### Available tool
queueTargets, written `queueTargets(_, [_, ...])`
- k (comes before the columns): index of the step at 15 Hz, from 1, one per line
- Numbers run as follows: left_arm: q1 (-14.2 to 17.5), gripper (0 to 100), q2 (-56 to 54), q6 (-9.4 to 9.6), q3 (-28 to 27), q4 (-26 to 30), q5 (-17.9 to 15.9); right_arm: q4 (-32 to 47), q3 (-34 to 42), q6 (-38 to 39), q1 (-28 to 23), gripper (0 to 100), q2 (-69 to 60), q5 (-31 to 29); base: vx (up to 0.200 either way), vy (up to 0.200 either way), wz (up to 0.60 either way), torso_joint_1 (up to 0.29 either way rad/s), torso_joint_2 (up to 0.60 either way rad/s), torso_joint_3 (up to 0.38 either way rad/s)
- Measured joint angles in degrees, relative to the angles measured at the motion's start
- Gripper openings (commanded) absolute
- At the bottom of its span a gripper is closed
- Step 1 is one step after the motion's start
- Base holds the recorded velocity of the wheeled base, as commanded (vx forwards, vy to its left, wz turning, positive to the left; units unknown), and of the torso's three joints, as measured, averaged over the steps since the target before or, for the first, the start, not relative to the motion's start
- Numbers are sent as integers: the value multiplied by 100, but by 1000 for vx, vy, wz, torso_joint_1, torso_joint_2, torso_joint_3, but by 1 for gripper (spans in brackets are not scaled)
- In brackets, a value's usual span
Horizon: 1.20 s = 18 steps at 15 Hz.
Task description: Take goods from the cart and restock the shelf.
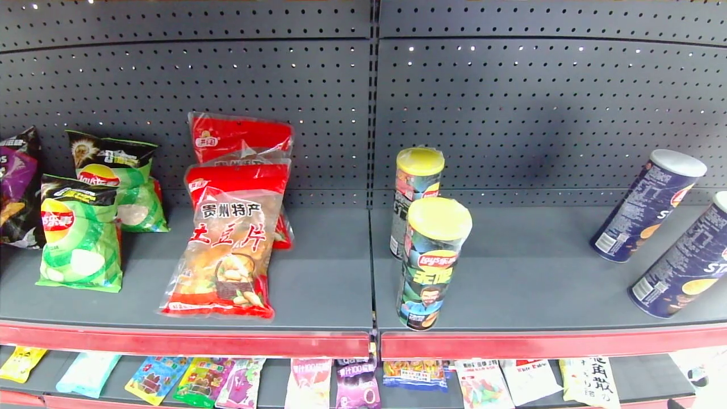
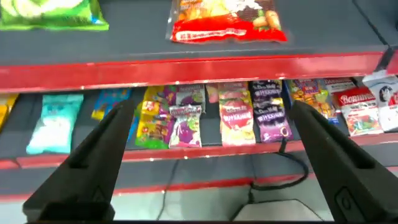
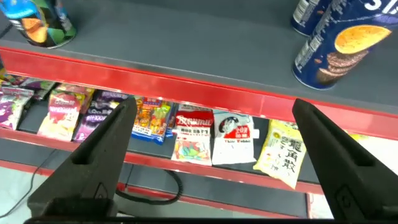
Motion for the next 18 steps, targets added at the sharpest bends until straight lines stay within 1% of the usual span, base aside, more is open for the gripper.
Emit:
queueTargets(1, [-22, 100, -99, 107, 21, 5, -1, 5, 63, -2, -2, 100, -105, 16, 0, 0, 0, 0, 0, 0])
queueTargets(2, [-35, 100, -171, 145, 50, 6, -1, 7, 143, 0, 0, 100, -223, 13, 0, 0, 0, 0, 0, 0])
queueTargets(3, [-38, 100, -221, 187, 69, 9, 2, 13, 197, 0, -2, 100, -311, 20, -200, 0, 0, 2, 12, -2])
queueTargets(6, [-38, 100, -407, 228, 128, 33, 24, 22, 256, 0, -5, 100, -499, 13, -200, 0, 0, 14, 9, 4])
queueTargets(8, [-39, 100, -525, 230, 166, 33, 24, 200, 269, 2, -5, 100, -634, 5, -200, 0, 0, -7, 0, 5])
queueTargets(9, [-39, 100, -573, 230, 179, 30, 21, 304, 272, 0, -11, 100, -706, 0, 0, 0, 0, 0, 0, 0])
queueTargets(11, [-44, 100, -658, 258, 196, 35, 21, 851, 245, -5, -13, 100, -937, -15, 0, 0, 0, 0, 0, 0])
queueTargets(12, [-44, 100, -691, 291, 216, 27, 22, 970, 176, -5, -22, 100, -1030, -15, 0, 0, 0, 0, 0, 0])
queueTargets(14, [-49, 100, -779, 441, 299, 28, 24, 990, 129, -5, -20, 100, -1169, -2, 0, 0, 0, 0, 0, 0])
queueTargets(15, [-46, 100, -813, 474, 340, 13, 27, 996, 126, -5, -13, 100, -1235, 7, 0, 0, 0, 0, 0, 0])
queueTargets(18, [-46, 100, -866, 474, 384, 11, 40, 998, 118, 9, -11, 100, -1548, -33, 0, 0, 0, 0, 0, 0])
